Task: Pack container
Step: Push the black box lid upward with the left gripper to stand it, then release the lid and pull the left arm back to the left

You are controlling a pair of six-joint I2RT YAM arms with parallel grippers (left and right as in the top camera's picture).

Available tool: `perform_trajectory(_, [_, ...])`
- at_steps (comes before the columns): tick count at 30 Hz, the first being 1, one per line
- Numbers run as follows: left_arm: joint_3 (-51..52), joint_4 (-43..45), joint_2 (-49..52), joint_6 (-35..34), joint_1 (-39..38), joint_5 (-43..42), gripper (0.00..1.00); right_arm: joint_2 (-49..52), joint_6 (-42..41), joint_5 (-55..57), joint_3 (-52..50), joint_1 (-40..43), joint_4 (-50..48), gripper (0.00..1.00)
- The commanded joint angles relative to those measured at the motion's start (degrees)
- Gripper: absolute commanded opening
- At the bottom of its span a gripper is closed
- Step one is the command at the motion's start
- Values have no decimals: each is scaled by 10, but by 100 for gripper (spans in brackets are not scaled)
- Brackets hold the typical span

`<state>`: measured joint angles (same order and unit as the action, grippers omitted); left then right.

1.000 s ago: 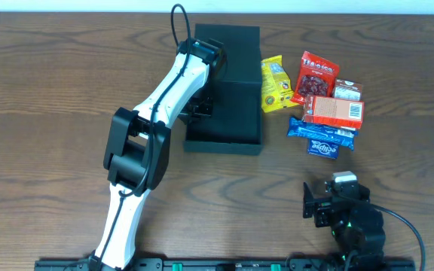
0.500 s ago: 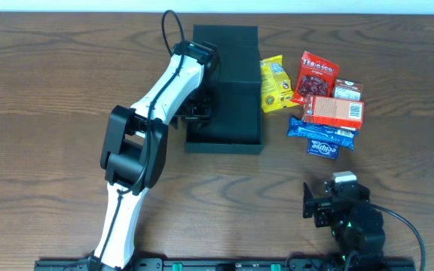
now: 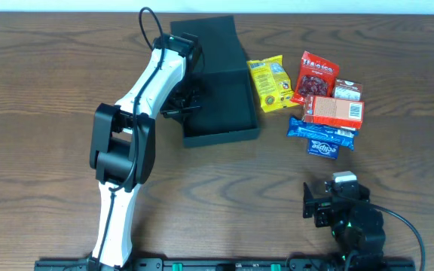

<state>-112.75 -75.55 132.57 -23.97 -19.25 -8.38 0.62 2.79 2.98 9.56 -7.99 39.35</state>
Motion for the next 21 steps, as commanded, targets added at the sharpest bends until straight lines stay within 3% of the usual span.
perform_trajectory(1, [2, -5, -24, -5, 0, -11, 20, -3, 5, 0, -5, 4, 1, 99])
perform_trajectory(3, [2, -5, -24, -5, 0, -6, 21, -3, 5, 0, -5, 4, 0, 99])
perform_trajectory(5, [2, -5, -24, 6, 0, 2, 6, -3, 5, 0, -5, 4, 0, 99])
perform_trajectory(21, [2, -20, -24, 95, 0, 73, 6, -3, 5, 0, -5, 4, 0, 99])
